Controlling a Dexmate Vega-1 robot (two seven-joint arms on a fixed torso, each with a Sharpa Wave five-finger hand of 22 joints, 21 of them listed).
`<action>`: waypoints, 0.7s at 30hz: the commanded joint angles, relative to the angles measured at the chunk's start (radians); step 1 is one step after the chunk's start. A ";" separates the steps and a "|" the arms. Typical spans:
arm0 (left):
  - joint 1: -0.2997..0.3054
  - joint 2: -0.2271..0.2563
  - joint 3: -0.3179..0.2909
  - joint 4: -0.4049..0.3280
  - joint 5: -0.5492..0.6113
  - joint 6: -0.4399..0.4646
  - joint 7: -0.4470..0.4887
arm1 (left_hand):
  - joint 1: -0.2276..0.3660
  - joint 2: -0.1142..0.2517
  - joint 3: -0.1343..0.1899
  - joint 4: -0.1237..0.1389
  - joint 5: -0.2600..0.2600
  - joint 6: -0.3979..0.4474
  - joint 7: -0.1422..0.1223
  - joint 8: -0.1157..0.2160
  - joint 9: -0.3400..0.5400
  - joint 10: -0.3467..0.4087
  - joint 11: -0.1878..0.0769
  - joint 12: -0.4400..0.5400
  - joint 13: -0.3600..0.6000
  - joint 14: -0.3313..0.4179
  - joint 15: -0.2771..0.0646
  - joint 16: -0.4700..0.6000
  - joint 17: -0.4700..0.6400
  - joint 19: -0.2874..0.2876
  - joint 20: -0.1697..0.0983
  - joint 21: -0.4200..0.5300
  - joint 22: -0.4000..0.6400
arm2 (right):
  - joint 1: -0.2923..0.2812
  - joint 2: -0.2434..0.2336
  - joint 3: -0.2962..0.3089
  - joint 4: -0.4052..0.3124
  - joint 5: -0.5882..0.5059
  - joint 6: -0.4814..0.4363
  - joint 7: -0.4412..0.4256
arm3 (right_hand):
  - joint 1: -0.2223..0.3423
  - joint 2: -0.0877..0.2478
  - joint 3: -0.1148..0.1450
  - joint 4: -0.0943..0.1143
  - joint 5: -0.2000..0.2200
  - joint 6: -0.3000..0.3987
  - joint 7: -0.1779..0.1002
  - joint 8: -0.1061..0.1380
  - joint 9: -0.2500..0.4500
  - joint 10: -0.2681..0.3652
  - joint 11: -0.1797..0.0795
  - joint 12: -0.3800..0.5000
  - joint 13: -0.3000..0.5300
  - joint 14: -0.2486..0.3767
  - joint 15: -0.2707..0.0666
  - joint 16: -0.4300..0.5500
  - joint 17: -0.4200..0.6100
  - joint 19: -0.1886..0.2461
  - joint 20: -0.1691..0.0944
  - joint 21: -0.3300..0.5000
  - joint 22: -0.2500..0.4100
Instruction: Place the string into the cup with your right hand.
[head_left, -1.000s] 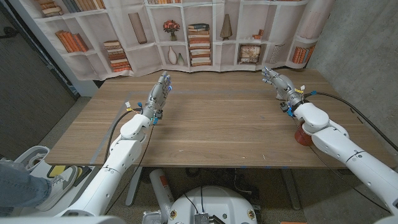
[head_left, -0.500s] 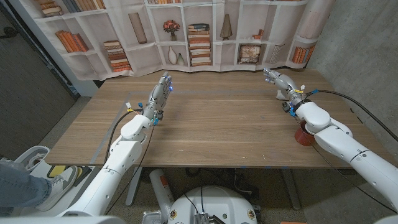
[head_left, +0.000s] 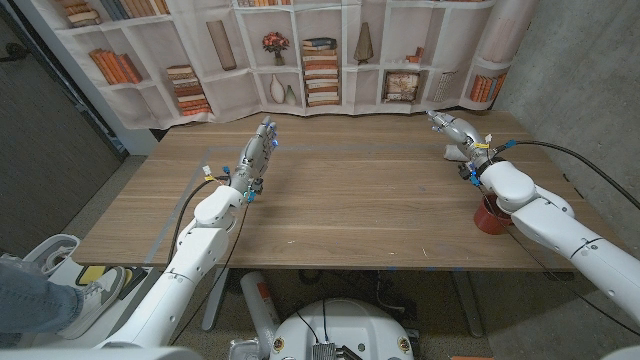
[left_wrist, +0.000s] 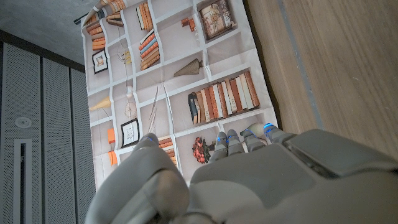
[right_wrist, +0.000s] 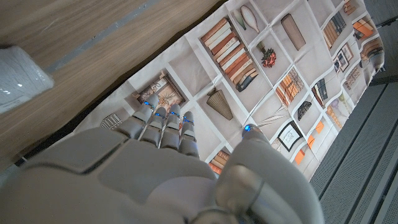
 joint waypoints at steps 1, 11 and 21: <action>0.006 -0.004 0.001 -0.004 -0.003 -0.001 0.009 | 0.012 0.001 -0.002 -0.004 0.004 0.008 0.004 0.009 0.005 0.006 0.002 0.003 0.006 0.003 0.003 0.004 0.003 -0.018 -0.031 -0.002 0.003 | 0.014 -0.016 -0.002 0.003 -0.024 -0.033 -0.005 | 0.012 0.004 0.001 -0.007 -0.003 0.006 -0.004 0.002 0.005 0.009 0.002 0.009 0.006 0.004 -0.007 0.000 0.001 0.008 -0.032 -0.003 0.002; 0.013 0.012 0.010 -0.046 0.017 0.045 0.033 | 0.014 0.002 -0.004 -0.004 0.004 0.011 0.004 0.009 0.005 0.010 0.003 0.003 0.006 0.007 0.004 0.004 0.003 -0.017 -0.031 -0.003 0.003 | 0.040 -0.037 -0.025 0.029 -0.049 -0.027 0.039 | 0.012 0.006 0.001 -0.008 -0.003 0.007 -0.006 0.002 0.005 0.011 -0.003 0.008 0.006 0.010 -0.010 0.002 0.001 0.014 -0.034 -0.005 0.002; 0.031 0.021 0.015 -0.082 0.027 0.064 0.050 | 0.015 0.004 -0.005 -0.005 0.004 0.015 0.005 0.009 0.005 0.011 0.004 0.002 0.006 0.008 0.003 0.004 0.003 -0.016 -0.030 -0.003 0.004 | 0.052 -0.054 -0.032 0.046 -0.068 -0.017 0.061 | 0.013 0.007 0.001 -0.009 -0.004 0.007 -0.007 0.001 0.005 0.014 -0.004 0.009 0.006 0.013 -0.010 0.003 0.002 0.019 -0.034 -0.006 0.002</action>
